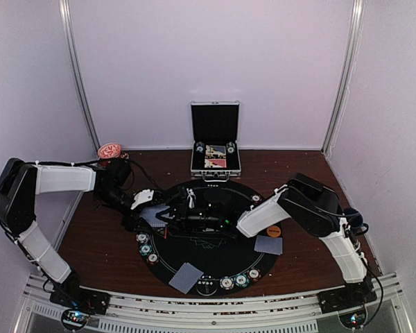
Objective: Distribute texas hold em gaming equipment
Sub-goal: Pass from the right arm to the left
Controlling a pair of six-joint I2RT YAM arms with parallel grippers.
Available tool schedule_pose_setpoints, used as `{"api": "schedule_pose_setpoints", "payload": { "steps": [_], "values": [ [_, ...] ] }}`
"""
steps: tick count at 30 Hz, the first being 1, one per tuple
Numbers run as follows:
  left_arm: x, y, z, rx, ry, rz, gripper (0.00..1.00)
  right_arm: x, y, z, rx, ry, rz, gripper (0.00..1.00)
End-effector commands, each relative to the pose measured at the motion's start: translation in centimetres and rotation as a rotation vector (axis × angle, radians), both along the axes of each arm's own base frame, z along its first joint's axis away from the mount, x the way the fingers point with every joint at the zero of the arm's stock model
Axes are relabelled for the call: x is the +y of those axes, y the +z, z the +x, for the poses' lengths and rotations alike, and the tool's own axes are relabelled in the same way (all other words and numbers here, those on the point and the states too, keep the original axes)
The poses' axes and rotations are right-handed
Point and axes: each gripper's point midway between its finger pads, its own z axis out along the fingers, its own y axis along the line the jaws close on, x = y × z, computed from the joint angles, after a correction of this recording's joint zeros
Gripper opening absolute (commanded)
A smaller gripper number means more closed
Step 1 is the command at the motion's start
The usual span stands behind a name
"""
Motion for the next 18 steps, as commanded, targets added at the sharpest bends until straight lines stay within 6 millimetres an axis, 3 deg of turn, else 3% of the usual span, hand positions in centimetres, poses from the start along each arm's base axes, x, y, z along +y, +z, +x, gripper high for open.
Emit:
{"api": "schedule_pose_setpoints", "payload": {
  "steps": [1, 6, 11, 18],
  "values": [
    [-0.29, -0.19, -0.37, 0.004, -0.019, -0.014, 0.63, -0.08, 1.04, 0.14, -0.016, -0.003, 0.033, 0.02],
    [-0.32, -0.08, -0.53, 0.004, -0.027, -0.018, 0.56, 0.02, 0.95, 0.14, -0.019, -0.001, 0.024, 0.08],
    [-0.27, -0.16, -0.57, 0.004, -0.028, -0.016, 0.56, 0.01, 1.05, 0.1, -0.034, 0.003, 0.011, 0.29],
    [-0.26, -0.11, -0.72, 0.008, -0.033, -0.016, 0.56, -0.59, 0.51, 0.59, -0.123, -0.019, -0.115, 0.42]
  ]
}}
